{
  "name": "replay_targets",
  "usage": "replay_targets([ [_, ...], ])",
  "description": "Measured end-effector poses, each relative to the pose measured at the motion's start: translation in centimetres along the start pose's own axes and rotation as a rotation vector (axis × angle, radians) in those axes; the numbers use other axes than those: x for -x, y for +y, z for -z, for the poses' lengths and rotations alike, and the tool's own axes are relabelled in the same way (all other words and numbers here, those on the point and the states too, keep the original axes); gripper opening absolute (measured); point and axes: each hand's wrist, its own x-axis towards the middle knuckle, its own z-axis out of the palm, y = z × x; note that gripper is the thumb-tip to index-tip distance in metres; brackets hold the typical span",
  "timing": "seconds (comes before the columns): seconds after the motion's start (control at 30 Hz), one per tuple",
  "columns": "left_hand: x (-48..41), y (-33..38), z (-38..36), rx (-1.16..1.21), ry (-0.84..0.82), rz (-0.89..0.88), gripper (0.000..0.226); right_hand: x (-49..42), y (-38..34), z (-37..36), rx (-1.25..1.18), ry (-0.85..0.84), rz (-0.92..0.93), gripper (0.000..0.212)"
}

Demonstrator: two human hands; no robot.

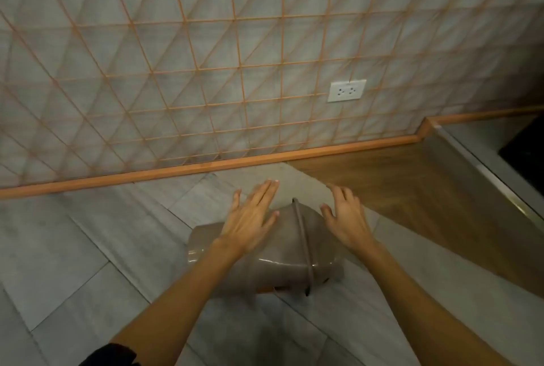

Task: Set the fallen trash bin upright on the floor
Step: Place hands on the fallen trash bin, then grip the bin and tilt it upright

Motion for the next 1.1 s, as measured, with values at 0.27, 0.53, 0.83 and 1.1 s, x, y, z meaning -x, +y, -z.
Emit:
replay_targets([
  [0.27,0.1,2.9,-2.7,0.174,-0.086,0.164,0.050,1.8,2.4,-2.9,-0.228,0.106,-0.302,0.037],
  [0.53,-1.4,8.6,-4.5,0.544,-0.078,0.508,0.042,3.1,3.3,-4.5,-0.312,0.197,-0.531,0.034],
  [0.83,-2.7,8.0,-5.2,0.795,-0.087,0.673,0.031,3.5,3.7,-4.5,-0.288,0.191,-0.665,0.024],
  [1.1,-3.0,6.2,-3.5,0.979,-0.070,0.688,0.030,4.1,4.0,-4.5,-0.925,0.168,-0.774,0.014],
])
